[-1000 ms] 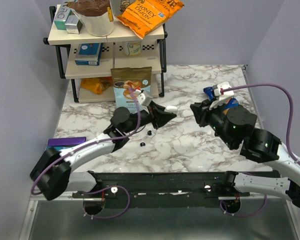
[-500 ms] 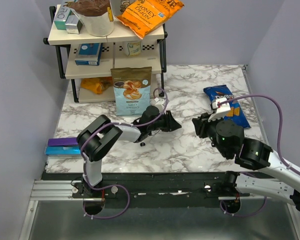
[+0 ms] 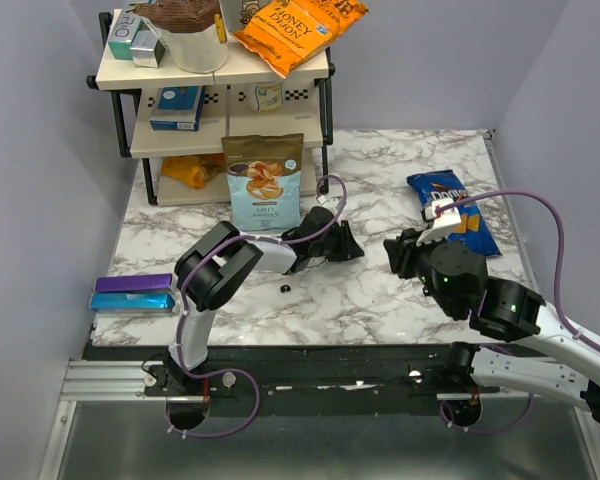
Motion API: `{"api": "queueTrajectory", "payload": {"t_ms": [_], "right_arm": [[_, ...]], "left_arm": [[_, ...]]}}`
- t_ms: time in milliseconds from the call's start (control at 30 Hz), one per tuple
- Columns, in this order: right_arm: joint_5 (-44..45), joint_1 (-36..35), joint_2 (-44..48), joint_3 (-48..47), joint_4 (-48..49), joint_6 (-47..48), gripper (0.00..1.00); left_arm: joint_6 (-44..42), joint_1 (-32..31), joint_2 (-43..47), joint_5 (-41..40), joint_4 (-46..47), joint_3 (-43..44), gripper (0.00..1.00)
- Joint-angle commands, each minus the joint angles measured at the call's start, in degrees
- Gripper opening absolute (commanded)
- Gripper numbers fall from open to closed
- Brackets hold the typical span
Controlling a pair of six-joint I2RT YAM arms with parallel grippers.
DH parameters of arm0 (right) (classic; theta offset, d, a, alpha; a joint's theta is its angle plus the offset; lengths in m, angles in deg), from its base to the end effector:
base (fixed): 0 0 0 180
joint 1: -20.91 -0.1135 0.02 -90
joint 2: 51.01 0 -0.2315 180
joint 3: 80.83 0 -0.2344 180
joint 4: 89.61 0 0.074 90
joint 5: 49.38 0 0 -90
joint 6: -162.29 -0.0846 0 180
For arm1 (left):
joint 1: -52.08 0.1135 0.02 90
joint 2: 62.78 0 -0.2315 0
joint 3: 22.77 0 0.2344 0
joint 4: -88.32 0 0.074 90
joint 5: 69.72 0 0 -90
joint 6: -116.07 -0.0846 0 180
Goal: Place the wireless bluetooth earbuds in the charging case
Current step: Place the charging case at the center of the board.
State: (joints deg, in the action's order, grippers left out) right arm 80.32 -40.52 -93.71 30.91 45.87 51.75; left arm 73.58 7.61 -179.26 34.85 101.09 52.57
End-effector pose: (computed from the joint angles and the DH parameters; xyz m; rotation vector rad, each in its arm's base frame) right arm 0.1397 0.1435 0.3264 -0.1919 1.8274 0.3481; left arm 0.2969 -0.3213 0.0924 0.1138 2.2941 -1.1859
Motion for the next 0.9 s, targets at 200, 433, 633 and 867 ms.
{"api": "queueTrajectory", "payload": {"t_ms": [200,433,633,867], "right_arm": [[1.0,0.2,0.1,0.1,-0.8,-0.4,0.41],[1.2,0.2,0.4,0.4,-1.5,-1.1,0.42],[0.8,0.1,0.6,1.5,-1.7,-2.1,0.43],[-0.1,0.2,-0.1,3.5,-0.5,-3.5,0.43]], "left_arm": [[-1.3,-0.5,-1.7,-2.1,-5.7,0.3,0.29],[-2.1,-0.4,2.1,-2.8,-5.6,-3.2,0.57],[-4.0,0.3,10.7,-5.5,-8.3,-6.9,0.6],[-9.4,1.0,29.5,-17.9,-21.1,-10.8,0.62]]}}
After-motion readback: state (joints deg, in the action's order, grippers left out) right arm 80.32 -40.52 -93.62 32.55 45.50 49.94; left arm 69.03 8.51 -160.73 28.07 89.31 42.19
